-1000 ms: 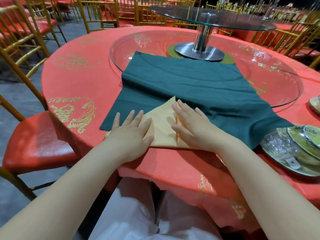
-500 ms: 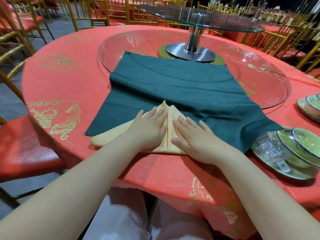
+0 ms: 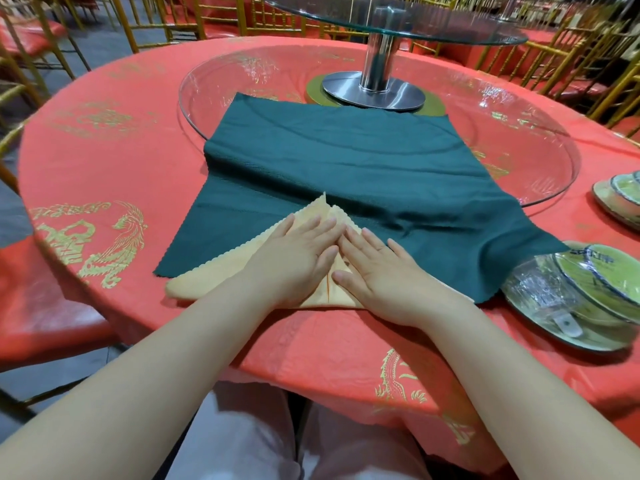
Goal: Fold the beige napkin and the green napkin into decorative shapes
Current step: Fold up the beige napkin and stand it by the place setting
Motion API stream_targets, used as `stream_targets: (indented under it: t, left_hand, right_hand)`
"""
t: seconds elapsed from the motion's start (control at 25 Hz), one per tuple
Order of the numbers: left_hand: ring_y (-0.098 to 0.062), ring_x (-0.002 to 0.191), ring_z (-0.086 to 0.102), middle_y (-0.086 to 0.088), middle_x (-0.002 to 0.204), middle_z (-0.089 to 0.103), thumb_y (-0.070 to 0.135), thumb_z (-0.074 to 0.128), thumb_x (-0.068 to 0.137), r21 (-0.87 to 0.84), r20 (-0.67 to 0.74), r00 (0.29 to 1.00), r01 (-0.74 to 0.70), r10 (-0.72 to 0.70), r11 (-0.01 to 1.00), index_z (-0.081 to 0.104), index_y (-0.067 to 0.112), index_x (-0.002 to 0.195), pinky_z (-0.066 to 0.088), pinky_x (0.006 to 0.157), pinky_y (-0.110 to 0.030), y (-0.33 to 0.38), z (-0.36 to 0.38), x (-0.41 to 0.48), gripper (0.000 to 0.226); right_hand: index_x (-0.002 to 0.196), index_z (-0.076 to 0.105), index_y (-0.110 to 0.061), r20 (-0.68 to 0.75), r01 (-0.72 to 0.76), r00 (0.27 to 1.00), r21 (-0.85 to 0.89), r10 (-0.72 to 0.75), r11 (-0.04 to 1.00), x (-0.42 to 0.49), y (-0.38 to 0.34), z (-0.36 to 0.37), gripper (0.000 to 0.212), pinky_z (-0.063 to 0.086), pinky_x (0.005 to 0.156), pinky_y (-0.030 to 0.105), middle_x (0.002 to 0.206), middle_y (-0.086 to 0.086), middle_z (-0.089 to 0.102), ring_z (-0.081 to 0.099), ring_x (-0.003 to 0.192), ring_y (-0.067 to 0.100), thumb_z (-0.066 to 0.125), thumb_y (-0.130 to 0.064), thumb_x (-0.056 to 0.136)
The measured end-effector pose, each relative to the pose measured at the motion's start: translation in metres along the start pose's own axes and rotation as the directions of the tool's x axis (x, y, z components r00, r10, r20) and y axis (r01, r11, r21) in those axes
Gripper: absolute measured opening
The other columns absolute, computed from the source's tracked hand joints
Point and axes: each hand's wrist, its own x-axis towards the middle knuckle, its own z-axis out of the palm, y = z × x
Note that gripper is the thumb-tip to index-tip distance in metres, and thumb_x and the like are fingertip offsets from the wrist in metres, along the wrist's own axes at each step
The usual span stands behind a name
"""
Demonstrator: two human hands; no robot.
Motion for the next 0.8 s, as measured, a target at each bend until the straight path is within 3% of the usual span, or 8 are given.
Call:
stream_targets:
  t: [0.12,0.2,0.36,0.56,0.68,0.8]
  left_hand:
    - [-0.005,0.141,-0.001,0.009,0.156,0.002,0.04,0.013,0.098,0.051,0.124,0.992,0.0,-0.007,0.999,0.002,0.022,0.147,-0.004,0.115,-0.032,-0.001,0.0,0.002,0.053]
    - [-0.006,0.142,-0.002,0.008,0.156,-0.001,0.041,0.012,0.098,0.096,0.143,0.99,-0.006,-0.008,0.995,0.001,0.022,0.147,-0.004,0.115,-0.034,-0.002,0.003,0.002,0.054]
    - [-0.008,0.142,-0.003,0.005,0.156,-0.005,0.041,0.013,0.098,0.1,0.152,0.988,-0.006,-0.009,0.995,0.001,0.021,0.148,-0.004,0.115,-0.035,-0.002,0.003,0.003,0.055]
    - [-0.008,0.142,-0.003,-0.001,0.156,-0.007,0.041,0.013,0.098,0.126,0.162,0.986,0.009,-0.029,0.992,0.0,0.015,0.147,-0.008,0.115,-0.034,-0.001,0.002,0.003,0.057]
    - [-0.009,0.142,0.0,-0.002,0.156,-0.002,0.041,0.018,0.098,0.106,0.193,0.981,-0.006,-0.014,0.994,0.004,0.012,0.147,-0.005,0.115,-0.034,0.0,-0.003,0.008,0.058]
    - [-0.018,0.138,0.022,-0.003,0.153,0.021,0.037,0.032,0.098,-0.138,0.214,0.977,0.047,-0.017,0.989,0.024,0.012,0.143,0.015,0.112,-0.032,-0.004,-0.014,0.012,0.052]
  right_hand:
    - [0.148,0.005,-0.02,-0.077,-0.011,0.997,0.159,0.024,0.987,-0.009,0.001,-0.012,0.073,0.009,0.116,0.035,0.157,-0.005,0.008,0.005,0.143,0.011,0.042,-0.049,0.092]
    - [0.144,0.021,-0.018,-0.13,-0.098,0.983,0.243,0.133,0.965,-0.024,0.011,-0.026,0.076,0.024,0.11,0.034,0.15,-0.002,0.029,0.025,0.137,0.016,0.06,-0.044,0.084]
    - [0.125,0.039,-0.022,-0.036,-0.365,0.926,0.172,0.376,0.915,-0.061,0.031,-0.043,0.059,0.041,0.08,0.032,0.118,-0.002,0.055,0.053,0.103,0.018,0.065,-0.046,0.078]
    - [0.083,0.053,-0.019,0.014,-0.433,0.9,0.124,0.435,0.893,-0.064,0.033,-0.048,0.03,0.035,0.055,0.031,0.076,-0.003,0.057,0.051,0.062,0.012,0.064,-0.047,0.077]
    - [0.071,0.056,-0.015,0.008,-0.417,0.904,0.239,0.427,0.877,-0.065,0.035,-0.054,0.028,0.036,0.053,0.031,0.065,0.001,0.059,0.055,0.06,0.019,0.068,-0.039,0.076]
    - [0.068,0.063,-0.012,-0.098,-0.336,0.893,0.502,0.439,0.797,-0.069,0.035,-0.058,0.018,0.034,0.047,0.023,0.059,0.0,0.062,0.051,0.05,0.007,0.075,-0.026,0.072]
